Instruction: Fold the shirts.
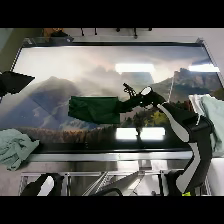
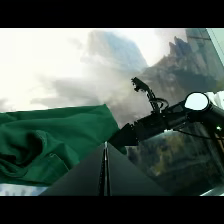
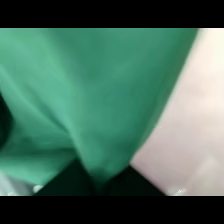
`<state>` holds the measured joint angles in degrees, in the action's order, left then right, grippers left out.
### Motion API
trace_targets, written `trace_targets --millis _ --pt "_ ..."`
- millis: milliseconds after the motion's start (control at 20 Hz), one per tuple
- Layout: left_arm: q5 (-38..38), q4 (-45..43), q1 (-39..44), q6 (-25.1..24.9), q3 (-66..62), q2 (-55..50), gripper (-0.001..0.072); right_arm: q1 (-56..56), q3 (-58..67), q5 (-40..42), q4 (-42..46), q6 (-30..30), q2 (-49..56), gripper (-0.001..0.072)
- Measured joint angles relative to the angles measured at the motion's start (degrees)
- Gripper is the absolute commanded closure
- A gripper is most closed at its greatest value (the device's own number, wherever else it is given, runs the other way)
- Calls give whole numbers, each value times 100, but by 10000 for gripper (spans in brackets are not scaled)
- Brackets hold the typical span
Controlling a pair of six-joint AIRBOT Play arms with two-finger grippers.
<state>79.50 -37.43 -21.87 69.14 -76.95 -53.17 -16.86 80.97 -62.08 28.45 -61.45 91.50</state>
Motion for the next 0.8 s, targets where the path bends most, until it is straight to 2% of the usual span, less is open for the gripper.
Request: trace_targets --millis 150,350,550,800 --pt "11 -2 0 2 0 0 692 -33 264 -140 -525 376 -208 689" --pt "42 -2 0 4 0 0 693 413 914 -236 -756 448 -951 689" --pt "52 -2 0 4 0 0 693 1545 1478 -254 -774 254 -1650 688" --pt "142 -2 0 17 0 0 693 3425 1762 -162 -643 -66 -1937 689"
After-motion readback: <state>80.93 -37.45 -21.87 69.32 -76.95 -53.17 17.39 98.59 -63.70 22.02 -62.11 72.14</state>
